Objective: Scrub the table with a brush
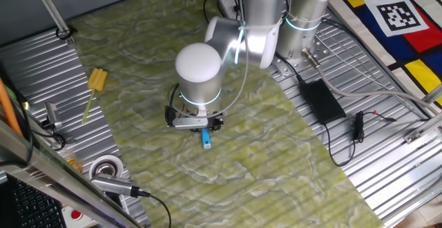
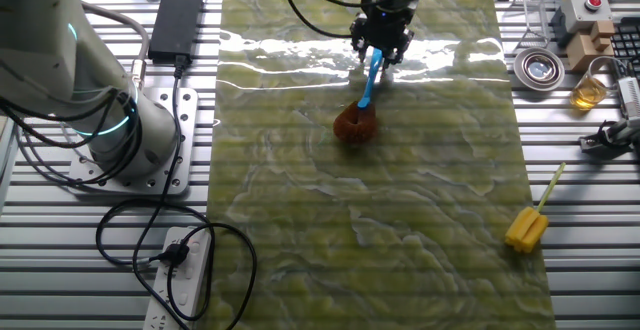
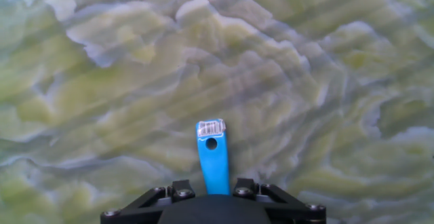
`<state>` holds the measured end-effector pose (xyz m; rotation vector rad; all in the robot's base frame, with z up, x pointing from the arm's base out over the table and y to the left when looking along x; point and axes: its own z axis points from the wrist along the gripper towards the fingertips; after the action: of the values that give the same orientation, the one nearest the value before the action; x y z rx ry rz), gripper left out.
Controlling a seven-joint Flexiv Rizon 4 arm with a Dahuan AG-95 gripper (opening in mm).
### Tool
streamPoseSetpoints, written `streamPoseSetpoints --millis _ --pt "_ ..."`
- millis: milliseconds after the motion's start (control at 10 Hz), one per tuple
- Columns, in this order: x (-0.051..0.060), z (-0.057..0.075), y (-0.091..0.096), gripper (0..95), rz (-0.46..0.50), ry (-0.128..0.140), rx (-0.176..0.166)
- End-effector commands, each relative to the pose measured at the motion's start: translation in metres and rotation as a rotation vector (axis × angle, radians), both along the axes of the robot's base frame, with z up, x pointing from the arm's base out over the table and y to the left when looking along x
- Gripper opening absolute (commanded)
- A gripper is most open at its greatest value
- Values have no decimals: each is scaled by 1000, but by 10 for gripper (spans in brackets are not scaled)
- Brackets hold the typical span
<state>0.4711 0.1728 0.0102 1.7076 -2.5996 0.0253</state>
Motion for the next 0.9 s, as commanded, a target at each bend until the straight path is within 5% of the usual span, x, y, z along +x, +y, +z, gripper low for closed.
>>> streamPoseSetpoints --millis 100,400,900 --pt "0 -2 -1 0 -3 -9 1" --pt "0 2 -1 0 -16 -12 0" --pt "-3 41 -16 0 -101 -21 52"
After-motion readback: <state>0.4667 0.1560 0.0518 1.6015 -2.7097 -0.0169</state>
